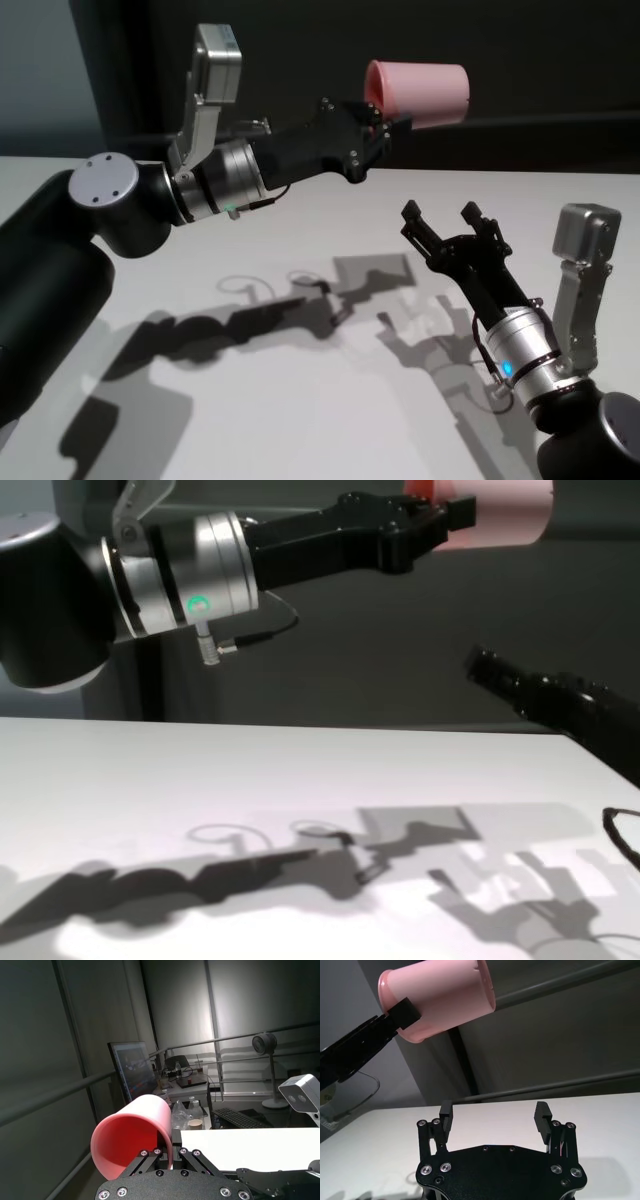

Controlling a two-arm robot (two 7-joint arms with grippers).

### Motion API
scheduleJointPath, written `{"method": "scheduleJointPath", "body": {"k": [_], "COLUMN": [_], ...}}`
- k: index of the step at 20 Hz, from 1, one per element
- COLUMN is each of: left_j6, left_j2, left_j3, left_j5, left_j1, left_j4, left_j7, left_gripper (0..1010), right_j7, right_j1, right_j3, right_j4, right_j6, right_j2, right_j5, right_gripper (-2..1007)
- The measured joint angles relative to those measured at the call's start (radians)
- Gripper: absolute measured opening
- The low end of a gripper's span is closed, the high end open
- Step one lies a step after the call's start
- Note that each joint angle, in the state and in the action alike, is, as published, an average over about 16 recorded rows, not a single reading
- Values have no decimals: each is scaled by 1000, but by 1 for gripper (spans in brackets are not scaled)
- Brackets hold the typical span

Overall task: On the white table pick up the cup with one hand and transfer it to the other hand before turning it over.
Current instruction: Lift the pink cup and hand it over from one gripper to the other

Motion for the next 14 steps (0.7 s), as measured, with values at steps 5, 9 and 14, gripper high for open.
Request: {"method": "scheduleJointPath", "body": {"k": [5, 9, 14], "left_j6": [-1, -1, -1], "left_j2": [0, 0, 0], "left_j3": [0, 0, -1], "left_j5": [0, 0, 0], "left_j1": [0, 0, 0], "left_j4": [0, 0, 0], "left_j7": [0, -1, -1], "left_gripper": [52, 52, 52], "right_j7": [91, 164, 248], "right_j1": [-6, -7, 2], "right_j3": [44, 74, 101], "right_j4": [-13, -11, 6], "right_j6": [-13, -21, -15], "right_j2": [-28, -41, -51], "right_j5": [157, 281, 429], "right_gripper": [1000, 1000, 1000]}}
